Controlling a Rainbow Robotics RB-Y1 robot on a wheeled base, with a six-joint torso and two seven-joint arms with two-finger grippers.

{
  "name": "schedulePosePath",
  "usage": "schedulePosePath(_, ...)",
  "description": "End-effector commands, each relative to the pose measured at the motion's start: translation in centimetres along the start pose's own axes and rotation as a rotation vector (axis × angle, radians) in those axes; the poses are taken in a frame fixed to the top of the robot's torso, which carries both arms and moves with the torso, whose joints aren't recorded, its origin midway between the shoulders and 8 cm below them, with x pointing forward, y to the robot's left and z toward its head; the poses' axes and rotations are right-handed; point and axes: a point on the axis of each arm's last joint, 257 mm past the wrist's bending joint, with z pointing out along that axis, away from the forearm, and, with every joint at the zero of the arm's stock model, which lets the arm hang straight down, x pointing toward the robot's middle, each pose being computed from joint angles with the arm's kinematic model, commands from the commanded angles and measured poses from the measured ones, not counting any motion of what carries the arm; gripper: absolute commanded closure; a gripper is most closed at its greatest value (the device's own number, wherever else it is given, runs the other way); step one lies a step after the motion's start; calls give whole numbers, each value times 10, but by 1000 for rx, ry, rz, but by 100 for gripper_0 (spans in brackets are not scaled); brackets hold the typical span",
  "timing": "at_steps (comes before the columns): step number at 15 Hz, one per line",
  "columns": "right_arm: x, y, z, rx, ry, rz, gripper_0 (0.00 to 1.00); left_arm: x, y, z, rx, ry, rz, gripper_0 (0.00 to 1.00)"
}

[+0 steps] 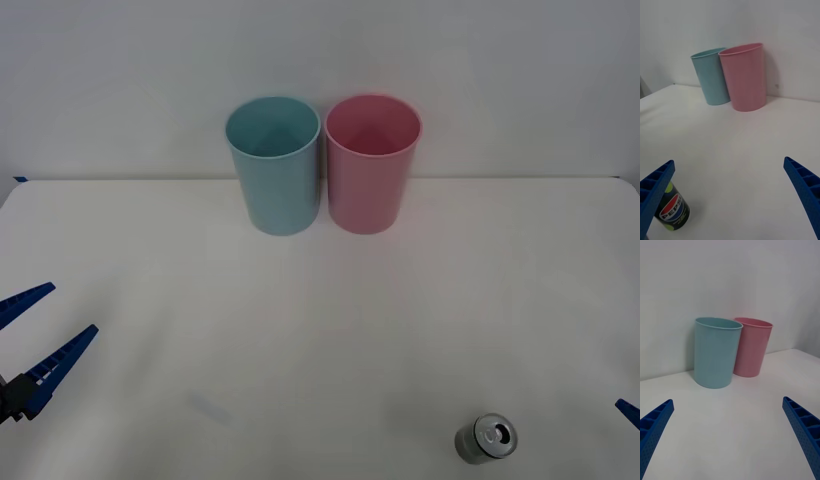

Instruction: Grasp the object on the table and drop it into the matching bin: aluminum can to the light blue bin, PET bottle to the pink bin.

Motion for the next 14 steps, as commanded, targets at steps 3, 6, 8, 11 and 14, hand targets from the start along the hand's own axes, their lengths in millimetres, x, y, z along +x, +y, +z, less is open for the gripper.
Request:
schedulePosePath(3, 28, 8, -27, -9, 62, 22, 0, 0, 0, 0, 0, 0, 0, 0)
schedulePosePath(6, 41, 16, -39, -1, 93, 28, 0, 0, 0, 0, 0, 0, 0, 0)
schedulePosePath(8, 50, 24, -45, -2, 111, 34, 0, 0, 0, 0, 0, 0, 0, 0)
schedulePosePath(11, 64, 37, -54, -7, 139, 41, 0, 0, 0, 0, 0, 0, 0, 0)
schedulePosePath(14, 71, 44, -54, -17, 138, -43, 0, 0, 0, 0, 0, 0, 0, 0)
